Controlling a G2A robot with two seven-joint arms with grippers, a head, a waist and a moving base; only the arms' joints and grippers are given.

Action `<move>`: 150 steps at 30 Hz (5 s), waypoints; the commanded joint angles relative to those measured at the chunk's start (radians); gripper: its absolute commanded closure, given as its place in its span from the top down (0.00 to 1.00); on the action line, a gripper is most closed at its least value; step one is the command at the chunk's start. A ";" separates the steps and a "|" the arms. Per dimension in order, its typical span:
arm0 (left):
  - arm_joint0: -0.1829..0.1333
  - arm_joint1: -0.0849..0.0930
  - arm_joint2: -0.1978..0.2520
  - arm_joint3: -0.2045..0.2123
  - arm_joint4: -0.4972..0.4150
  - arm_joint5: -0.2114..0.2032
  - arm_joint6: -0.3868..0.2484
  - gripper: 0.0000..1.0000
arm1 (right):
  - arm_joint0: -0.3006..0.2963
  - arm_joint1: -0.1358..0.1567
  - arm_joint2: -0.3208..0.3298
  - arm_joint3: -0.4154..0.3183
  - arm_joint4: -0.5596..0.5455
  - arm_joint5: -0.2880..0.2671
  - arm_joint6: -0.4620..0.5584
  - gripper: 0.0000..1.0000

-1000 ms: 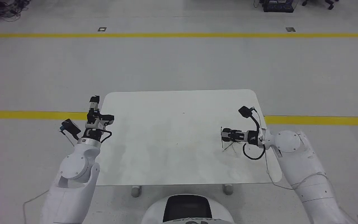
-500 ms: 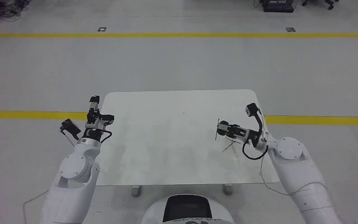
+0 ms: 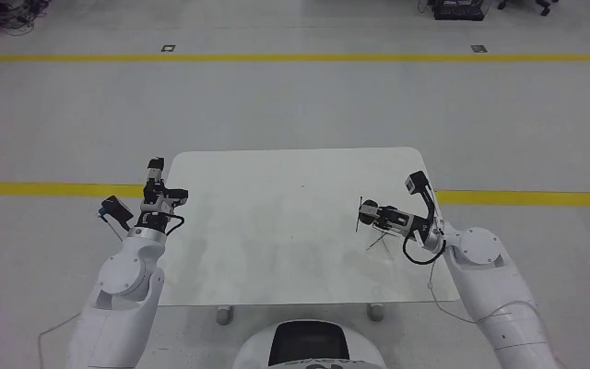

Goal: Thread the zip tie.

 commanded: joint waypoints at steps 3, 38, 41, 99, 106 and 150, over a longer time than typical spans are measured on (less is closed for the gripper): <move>0.000 0.000 0.000 0.000 0.000 0.000 0.000 1.00 | -0.027 -0.014 -0.011 -0.023 0.080 0.000 -0.139 0.00; 0.000 0.000 0.000 0.000 0.000 0.000 0.000 1.00 | -0.277 -0.306 0.045 -0.197 -0.003 0.000 -0.452 0.00; 0.000 0.000 0.000 0.000 0.000 0.000 0.000 1.00 | -0.277 -0.306 0.045 -0.197 -0.003 0.000 -0.452 0.00; 0.001 0.007 0.160 -0.105 0.359 -0.010 -0.187 1.00 | -0.391 -0.276 0.133 -0.247 -0.028 0.011 -0.321 0.00; -0.013 0.009 0.185 -0.081 0.363 -0.031 -0.270 1.00 | -0.384 -0.273 0.122 -0.246 -0.027 0.016 -0.333 0.00; -0.201 -0.034 0.537 0.093 0.336 -0.052 -0.338 1.00 | -0.321 -0.253 0.034 -0.155 -0.002 0.017 -0.381 0.00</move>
